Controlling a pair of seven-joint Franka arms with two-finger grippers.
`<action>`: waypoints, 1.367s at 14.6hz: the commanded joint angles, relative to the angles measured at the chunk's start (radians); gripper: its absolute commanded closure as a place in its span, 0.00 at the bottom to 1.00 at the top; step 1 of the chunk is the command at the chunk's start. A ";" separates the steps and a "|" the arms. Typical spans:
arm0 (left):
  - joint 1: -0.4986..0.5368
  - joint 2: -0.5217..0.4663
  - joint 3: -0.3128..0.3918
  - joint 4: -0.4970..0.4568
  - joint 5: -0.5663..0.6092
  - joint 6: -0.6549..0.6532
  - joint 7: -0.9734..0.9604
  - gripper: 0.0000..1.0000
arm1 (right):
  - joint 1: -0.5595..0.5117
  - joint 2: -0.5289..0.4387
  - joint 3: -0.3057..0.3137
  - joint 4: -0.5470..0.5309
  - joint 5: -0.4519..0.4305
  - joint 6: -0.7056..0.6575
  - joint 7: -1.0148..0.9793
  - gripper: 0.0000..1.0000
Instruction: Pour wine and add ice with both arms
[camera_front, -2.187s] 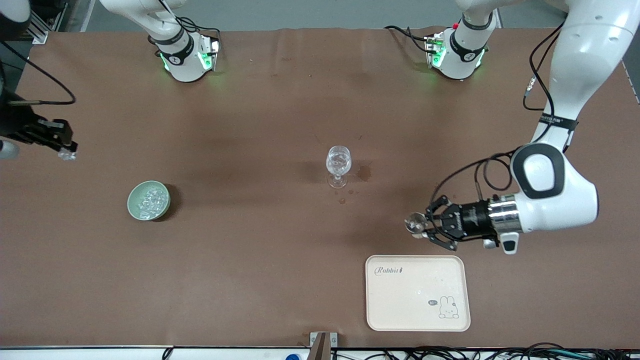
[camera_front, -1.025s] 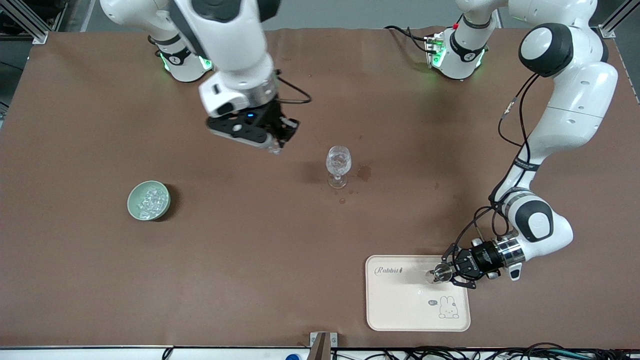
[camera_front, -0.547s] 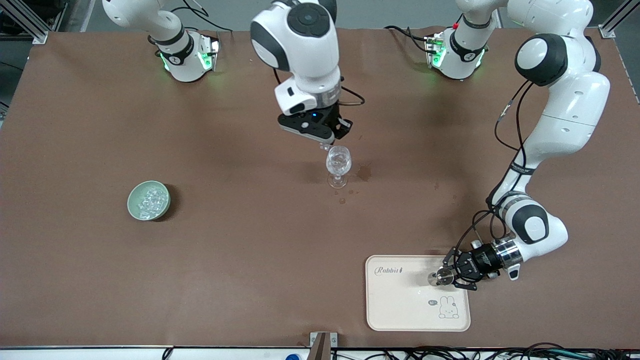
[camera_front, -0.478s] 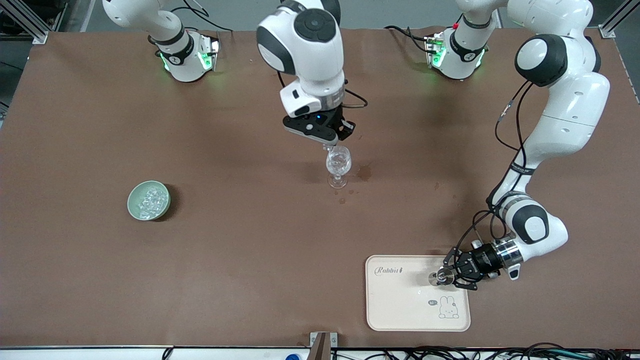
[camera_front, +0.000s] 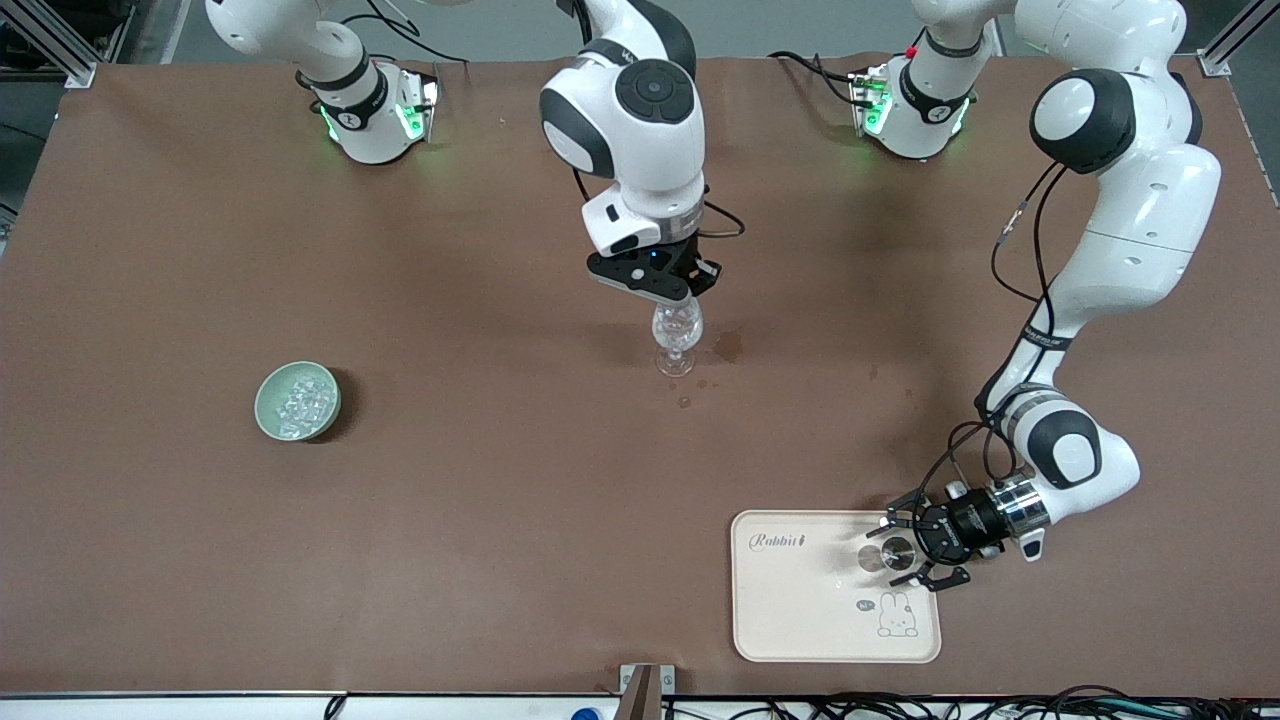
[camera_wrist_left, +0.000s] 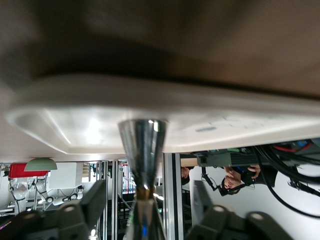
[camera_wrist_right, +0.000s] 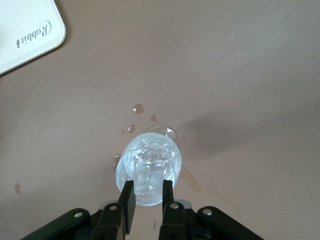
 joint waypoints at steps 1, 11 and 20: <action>0.032 -0.120 0.007 -0.070 0.096 -0.043 0.000 0.00 | 0.015 0.032 -0.001 0.024 0.010 0.012 0.009 0.92; 0.133 -0.457 -0.010 -0.093 0.865 -0.563 0.009 0.00 | 0.020 0.043 -0.001 0.024 0.009 0.003 0.008 0.28; 0.101 -0.745 -0.182 -0.090 1.257 -0.697 0.280 0.00 | -0.069 -0.083 -0.010 0.015 0.001 -0.157 -0.128 0.20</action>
